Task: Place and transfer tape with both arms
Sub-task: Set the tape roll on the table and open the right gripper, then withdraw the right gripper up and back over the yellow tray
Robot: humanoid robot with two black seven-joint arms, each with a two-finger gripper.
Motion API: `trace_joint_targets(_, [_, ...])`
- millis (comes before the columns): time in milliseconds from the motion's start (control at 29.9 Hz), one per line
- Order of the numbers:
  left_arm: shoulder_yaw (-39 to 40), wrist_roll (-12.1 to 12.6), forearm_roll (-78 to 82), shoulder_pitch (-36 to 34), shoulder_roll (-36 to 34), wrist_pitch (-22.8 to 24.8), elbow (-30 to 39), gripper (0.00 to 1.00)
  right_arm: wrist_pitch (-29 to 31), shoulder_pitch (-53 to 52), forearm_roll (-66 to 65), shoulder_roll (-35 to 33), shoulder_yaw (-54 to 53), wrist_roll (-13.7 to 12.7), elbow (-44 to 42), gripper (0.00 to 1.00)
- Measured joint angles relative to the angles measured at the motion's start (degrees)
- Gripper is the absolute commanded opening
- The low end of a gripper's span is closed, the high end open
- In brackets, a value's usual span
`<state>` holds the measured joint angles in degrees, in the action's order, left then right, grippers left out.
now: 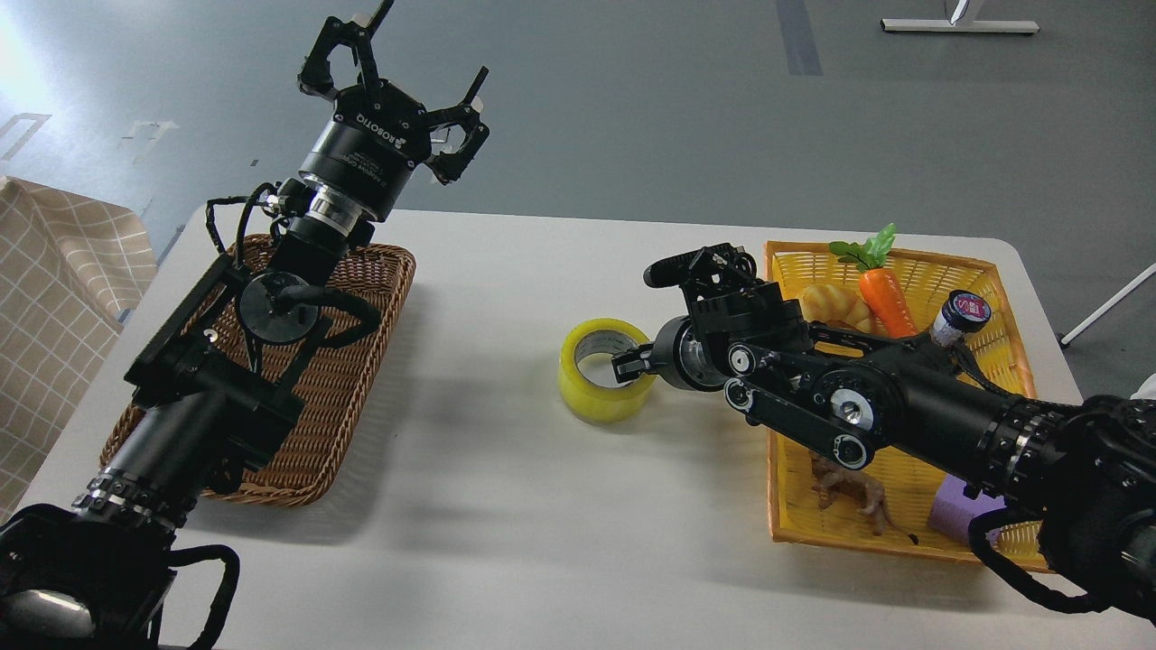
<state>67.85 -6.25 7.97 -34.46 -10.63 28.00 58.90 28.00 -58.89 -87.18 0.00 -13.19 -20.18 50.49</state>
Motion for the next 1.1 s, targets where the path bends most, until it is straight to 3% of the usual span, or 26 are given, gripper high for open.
trace_joint_targets(134, [0.01,0.00,0.00,0.00,0.00,0.00,0.00,0.98,0.00,0.69,0.14,0.00,-1.57,0.06,-0.03,0.91])
trace_joint_targets(167, [0.01,0.00,0.00,0.00,0.00,0.00,0.00,0.98,0.00,0.84,0.18,0.00,-1.94,0.06,-0.03,0.93])
trace_joint_targets(836, [-0.15,0.03,0.03,-0.01,0.00,0.00,0.04,0.98,0.00,-0.87,0.44,0.00,-6.69,-0.09,4.06,0.99])
trace_joint_targets(1104, [-0.27,0.04,0.13,-0.18,-0.10,0.00,-0.01,0.98,0.00,-0.91,0.46,-8.45,-14.99,-0.12,10.73,0.99])
